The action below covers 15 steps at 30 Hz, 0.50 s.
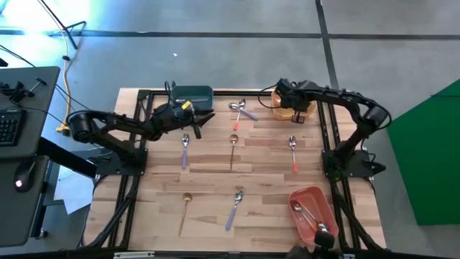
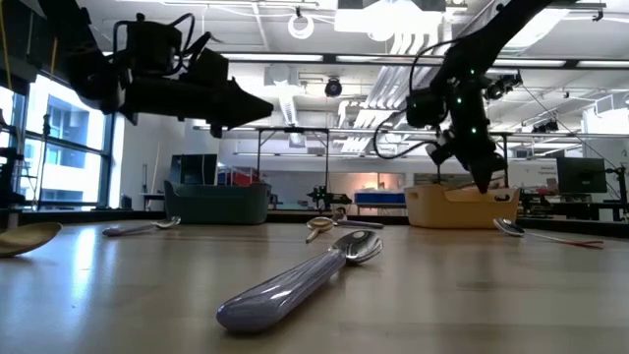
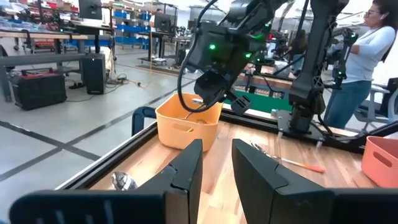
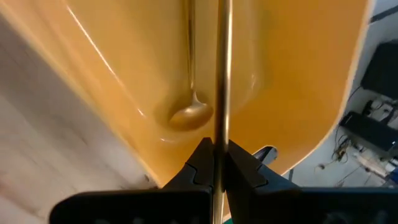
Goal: Sort silverware by color (type)
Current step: Put the bottom right gold spoon into the yellow bin
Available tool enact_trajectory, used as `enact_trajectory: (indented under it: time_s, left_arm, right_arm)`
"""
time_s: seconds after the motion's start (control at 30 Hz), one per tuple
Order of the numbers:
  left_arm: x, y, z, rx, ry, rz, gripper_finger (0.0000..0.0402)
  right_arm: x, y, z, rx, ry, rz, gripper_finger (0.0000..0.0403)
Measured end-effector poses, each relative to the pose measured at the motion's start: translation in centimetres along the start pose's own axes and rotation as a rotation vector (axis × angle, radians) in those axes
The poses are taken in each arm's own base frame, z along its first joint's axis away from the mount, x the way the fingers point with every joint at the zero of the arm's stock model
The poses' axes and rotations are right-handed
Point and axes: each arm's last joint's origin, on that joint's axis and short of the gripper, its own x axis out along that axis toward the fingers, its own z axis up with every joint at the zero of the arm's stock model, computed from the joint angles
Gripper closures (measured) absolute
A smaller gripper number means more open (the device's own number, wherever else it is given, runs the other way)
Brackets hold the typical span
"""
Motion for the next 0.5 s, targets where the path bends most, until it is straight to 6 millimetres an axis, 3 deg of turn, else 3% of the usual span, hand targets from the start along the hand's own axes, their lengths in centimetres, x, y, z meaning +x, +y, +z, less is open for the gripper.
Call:
enact_trajectory:
  time_s: [0.5]
  left_arm:
    - [-0.9,0.2,-0.5,0.008,0.028,0.013,0.0326]
  right_arm:
    - [2.4,-1.6,-0.4,0.125,0.015,0.051,0.04]
